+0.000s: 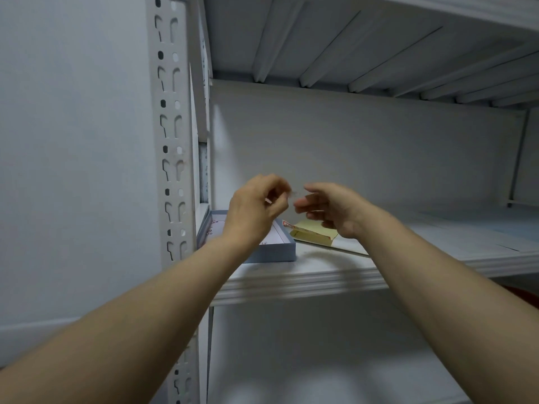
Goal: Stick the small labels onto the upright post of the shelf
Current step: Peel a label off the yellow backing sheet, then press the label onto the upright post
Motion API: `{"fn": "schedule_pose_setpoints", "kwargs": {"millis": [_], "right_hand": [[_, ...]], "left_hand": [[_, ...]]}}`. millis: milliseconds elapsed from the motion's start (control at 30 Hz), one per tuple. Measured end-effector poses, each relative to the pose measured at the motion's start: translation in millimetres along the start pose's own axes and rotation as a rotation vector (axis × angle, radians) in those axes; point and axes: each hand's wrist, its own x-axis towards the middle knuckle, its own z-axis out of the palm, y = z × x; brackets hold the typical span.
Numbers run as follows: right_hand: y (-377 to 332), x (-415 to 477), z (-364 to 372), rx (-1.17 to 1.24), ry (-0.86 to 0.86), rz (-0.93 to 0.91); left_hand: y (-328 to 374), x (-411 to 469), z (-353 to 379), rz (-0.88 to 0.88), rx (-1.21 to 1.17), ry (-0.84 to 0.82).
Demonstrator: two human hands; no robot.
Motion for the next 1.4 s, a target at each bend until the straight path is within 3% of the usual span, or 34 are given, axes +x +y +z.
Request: {"fn": "schedule_pose_setpoints", "kwargs": {"millis": [167,433,500,667,767,1400], "right_hand": [[-2.6,-7.7,6.4,0.011,-0.108,0.039],[-8.6,-15.6,9.9,0.032,-0.058,-0.055],[-9.6,-14.9,10.9,0.061,-0.006,-0.085],[-11.3,-17.5,15.0,0.157,0.111,-0.183],[-13.3,-20.8,22.5,0.200,0.136,-0.230],[-4.9,-58.1,80.1,0.238,0.199,-0.358]], "left_hand": [[-2.4,-2.6,-3.7,0.217,0.123,0.004],[-2.9,-1.8,-10.8,0.264,0.133,-0.007],[-2.7,-2.1,-12.0,0.178,0.098,0.011],[8.4,-0.5,-20.0,-0.408,-0.320,-0.001],[17.4,-0.8,-25.0,-0.589,-0.462,-0.064],[11.1,-32.0,-84.2,-0.584,-0.409,-0.006]]}}
